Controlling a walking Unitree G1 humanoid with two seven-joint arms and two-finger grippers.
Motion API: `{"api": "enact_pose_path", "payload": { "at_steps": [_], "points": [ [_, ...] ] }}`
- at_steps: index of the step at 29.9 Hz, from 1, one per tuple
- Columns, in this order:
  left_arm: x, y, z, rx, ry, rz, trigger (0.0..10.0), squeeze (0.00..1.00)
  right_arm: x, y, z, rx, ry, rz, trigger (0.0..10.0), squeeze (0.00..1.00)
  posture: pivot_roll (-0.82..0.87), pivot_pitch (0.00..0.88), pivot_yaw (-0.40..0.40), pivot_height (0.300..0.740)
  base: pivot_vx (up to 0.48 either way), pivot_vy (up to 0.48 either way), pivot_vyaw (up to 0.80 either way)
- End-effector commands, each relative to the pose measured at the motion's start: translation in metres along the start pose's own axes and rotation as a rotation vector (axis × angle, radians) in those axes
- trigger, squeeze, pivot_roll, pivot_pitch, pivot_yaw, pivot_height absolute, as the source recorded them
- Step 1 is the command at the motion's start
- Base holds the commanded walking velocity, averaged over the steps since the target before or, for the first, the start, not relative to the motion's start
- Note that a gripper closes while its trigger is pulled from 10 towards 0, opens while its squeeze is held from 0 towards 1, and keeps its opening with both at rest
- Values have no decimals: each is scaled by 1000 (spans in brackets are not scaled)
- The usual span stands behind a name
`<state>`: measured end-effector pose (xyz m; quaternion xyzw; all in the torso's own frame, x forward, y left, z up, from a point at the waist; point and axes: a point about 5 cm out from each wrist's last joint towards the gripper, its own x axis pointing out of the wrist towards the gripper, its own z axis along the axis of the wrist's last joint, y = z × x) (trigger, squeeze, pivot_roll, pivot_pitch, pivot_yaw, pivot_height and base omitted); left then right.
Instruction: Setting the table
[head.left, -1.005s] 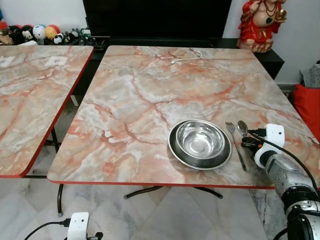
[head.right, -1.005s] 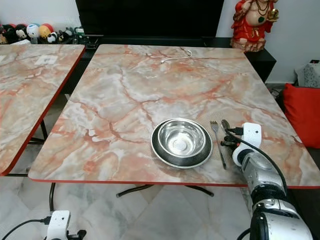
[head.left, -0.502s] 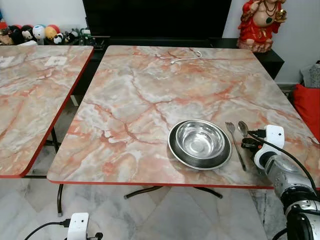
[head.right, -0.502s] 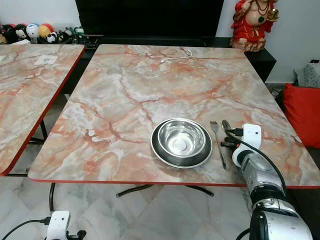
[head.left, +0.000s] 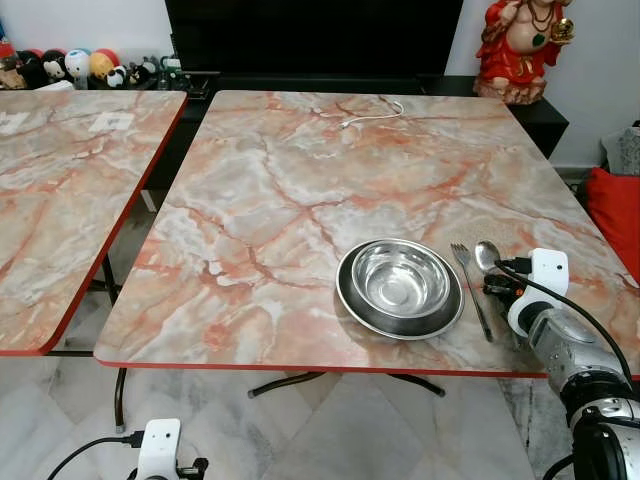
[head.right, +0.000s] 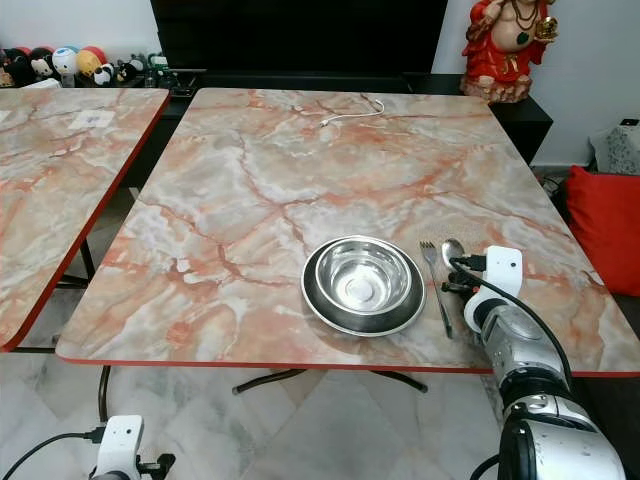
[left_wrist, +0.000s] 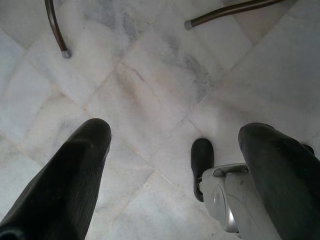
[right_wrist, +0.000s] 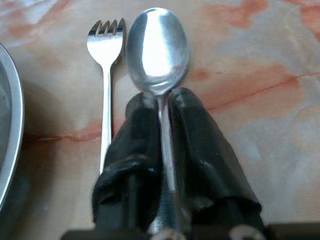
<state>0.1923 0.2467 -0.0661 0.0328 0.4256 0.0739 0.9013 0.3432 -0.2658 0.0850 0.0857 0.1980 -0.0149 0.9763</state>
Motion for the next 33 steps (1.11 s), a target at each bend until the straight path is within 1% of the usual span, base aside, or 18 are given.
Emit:
{"api": "enact_pose_path", "payload": {
  "at_steps": [1,3,4,6,7,8,9,12,15,18,21,22,23,24,26,30,32,33],
  "points": [
    [-1,-1,-6,-7,29,2,10000,0,1,-1,5,0,-12,-10,10000,702,67,63,-26,740,0,0,0],
    [0,-1,-5,-8,29,3,10000,0,1,-1,5,-1,-12,-12,10000,690,67,63,-26,740,0,0,0],
    [0,-1,-5,-7,28,3,10000,0,1,-2,6,-2,-13,-15,10000,647,68,62,-26,740,0,0,0],
    [0,-1,-5,-7,28,3,10000,0,1,-2,6,-3,-12,-18,10000,647,68,62,-26,740,0,0,0],
    [0,-1,-5,-7,28,3,10000,0,1,-2,6,-8,-13,-25,10000,75,68,62,-26,740,0,0,0],
    [0,-1,-5,-7,28,3,10000,0,0,-3,6,-12,-13,-29,10000,75,68,62,-26,740,0,0,0],
    [0,-1,-5,-7,27,3,10000,0,0,-4,7,-17,-16,-40,10000,0,69,62,-27,740,0,0,0],
    [0,-1,-5,-7,26,3,10000,0,-1,-8,10,-34,-31,-75,10000,0,69,62,-27,740,0,0,0],
    [0,-1,-5,-7,25,2,10000,0,-2,-12,11,-80,-24,-96,10000,0,68,61,-27,740,0,0,0],
    [0,-1,-5,-8,25,3,10000,0,-2,-12,11,-80,-26,-98,10000,0,68,61,-27,740,0,0,0],
    [0,-1,-5,-8,25,2,10000,0,-4,-16,26,-74,-136,-130,10000,0,68,61,-26,740,0,0,0],
    [0,-1,-4,-8,24,2,10000,0,-6,-17,36,-57,-218,-141,10000,0,68,61,-26,740,0,0,0],
    [0,-1,-4,-8,24,1,10000,0,-7,-18,40,-49,-251,-143,10000,0,67,60,-26,740,0,0,0],
    [0,-1,-4,-8,24,0,10000,0,-9,-17,48,-25,-318,-139,10000,0,65,60,-26,740,0,0,0],
    [0,-1,-4,-7,24,-1,10000,0,-14,-17,57,9,-413,-130,10000,0,65,60,-26,740,0,0,0],
    [0,-2,-4,-5,24,-1,10000,0,-21,-8,62,-25,-531,-113,10000,0,62,56,-29,740,0,0,0],
    [0,-2,-4,-5,24,-1,10000,0,-26,-6,60,-55,-573,-142,10000,0,64,56,-31,740,0,0,0],
    [0,-2,-5,-8,24,0,10000,0,-29,-4,55,-67,-594,-164,10000,0,64,55,-33,740,0,0,0]
  ]
}}
